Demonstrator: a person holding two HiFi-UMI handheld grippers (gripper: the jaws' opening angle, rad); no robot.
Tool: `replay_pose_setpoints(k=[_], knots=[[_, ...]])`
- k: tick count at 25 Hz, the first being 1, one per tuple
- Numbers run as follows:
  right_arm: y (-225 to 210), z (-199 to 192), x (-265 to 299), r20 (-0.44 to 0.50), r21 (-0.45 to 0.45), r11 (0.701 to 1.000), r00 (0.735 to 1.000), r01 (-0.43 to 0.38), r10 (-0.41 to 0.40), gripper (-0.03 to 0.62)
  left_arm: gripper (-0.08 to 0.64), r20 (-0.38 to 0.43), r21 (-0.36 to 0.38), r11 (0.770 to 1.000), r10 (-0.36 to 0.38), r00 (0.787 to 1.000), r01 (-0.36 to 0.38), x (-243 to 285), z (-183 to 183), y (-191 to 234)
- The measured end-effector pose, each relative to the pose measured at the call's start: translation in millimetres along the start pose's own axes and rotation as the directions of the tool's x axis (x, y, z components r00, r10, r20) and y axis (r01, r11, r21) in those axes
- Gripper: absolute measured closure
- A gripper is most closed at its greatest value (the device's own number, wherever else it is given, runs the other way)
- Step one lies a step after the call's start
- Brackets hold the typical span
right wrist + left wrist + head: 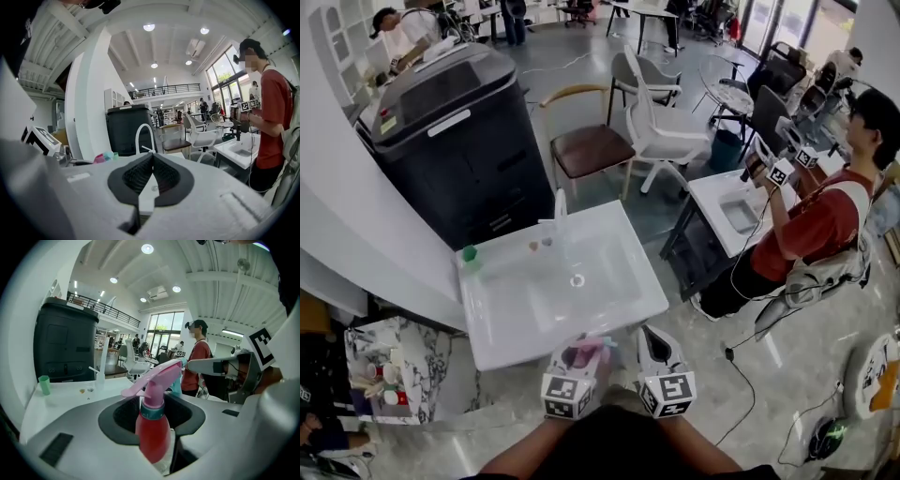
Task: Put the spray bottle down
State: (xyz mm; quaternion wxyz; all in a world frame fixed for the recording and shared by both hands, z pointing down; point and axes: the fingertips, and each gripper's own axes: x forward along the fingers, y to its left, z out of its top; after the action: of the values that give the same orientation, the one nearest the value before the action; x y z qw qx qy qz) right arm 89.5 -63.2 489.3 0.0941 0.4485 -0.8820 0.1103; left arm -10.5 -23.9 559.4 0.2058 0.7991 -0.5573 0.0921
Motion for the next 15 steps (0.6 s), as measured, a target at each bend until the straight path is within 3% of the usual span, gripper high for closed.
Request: replay_pose_setpoints(k=[8,15], knots=[[-60,-1,40,-0.020,0.045,0.997,0.997,-0.067,0.068,0.595,0.393,-0.006,-0.011,0.995,0.100,0.995,-0.100,71,29,7],[-82,0,63,-0.028,0.043,0.993,0.994,-0.107,0.108,0.595,0.393,0.056,-0.030,0.980,0.201,0.978,-0.199,106,62,36]])
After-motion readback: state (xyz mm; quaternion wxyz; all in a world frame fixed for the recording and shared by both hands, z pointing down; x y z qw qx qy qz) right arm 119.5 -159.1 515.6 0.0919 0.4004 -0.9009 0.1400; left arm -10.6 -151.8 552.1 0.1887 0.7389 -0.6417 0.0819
